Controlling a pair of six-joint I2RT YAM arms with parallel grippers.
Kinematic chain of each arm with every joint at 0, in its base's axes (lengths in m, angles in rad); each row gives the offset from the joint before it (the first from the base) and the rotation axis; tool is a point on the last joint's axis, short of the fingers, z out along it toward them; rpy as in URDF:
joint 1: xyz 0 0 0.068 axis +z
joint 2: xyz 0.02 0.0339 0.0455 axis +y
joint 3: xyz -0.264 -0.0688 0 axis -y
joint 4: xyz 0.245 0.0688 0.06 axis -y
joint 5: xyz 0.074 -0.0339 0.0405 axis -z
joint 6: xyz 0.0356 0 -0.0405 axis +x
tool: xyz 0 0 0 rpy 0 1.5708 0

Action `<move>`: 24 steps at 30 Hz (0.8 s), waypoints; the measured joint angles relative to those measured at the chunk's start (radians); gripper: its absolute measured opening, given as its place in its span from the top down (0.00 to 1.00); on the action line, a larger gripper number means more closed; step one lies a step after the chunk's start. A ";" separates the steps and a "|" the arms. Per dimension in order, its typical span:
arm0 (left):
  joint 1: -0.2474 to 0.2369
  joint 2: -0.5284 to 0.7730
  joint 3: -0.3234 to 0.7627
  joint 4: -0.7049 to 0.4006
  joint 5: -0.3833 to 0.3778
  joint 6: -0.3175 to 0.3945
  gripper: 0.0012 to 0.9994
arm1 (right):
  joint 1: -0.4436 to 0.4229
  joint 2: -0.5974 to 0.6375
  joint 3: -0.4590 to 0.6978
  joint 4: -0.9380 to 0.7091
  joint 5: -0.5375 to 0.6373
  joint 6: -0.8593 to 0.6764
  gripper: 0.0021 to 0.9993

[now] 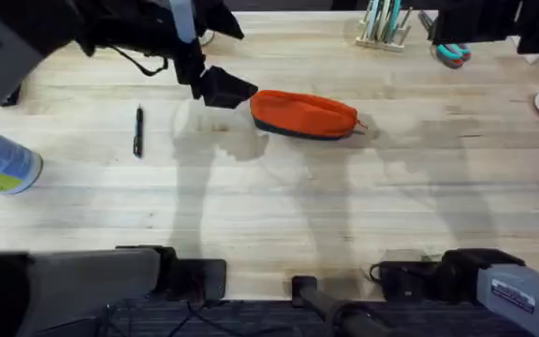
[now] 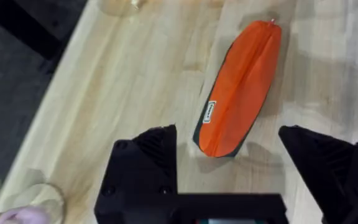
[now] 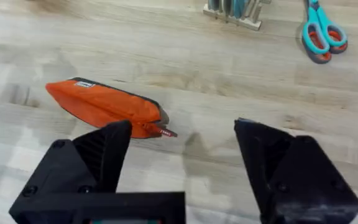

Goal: Unzip the bag, pick up the pens from the table one at a time and place them inside, then zip the bag closed.

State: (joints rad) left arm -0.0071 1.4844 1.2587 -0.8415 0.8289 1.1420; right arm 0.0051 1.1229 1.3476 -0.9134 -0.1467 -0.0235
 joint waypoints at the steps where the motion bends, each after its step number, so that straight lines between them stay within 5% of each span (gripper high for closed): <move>1: 0.000 0.021 0.000 0.000 0.006 0.003 0.01 | 0.000 0.000 0.000 0.000 0.000 0.000 0.00; 24: 0.000 0.356 0.000 0.069 0.104 0.011 0.01 | 0.000 0.000 0.000 0.000 0.000 -0.015 0.00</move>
State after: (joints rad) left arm -0.0071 1.8400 1.2587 -0.7723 0.9333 1.1526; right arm 0.0051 1.1233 1.3476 -0.9134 -0.1467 -0.0383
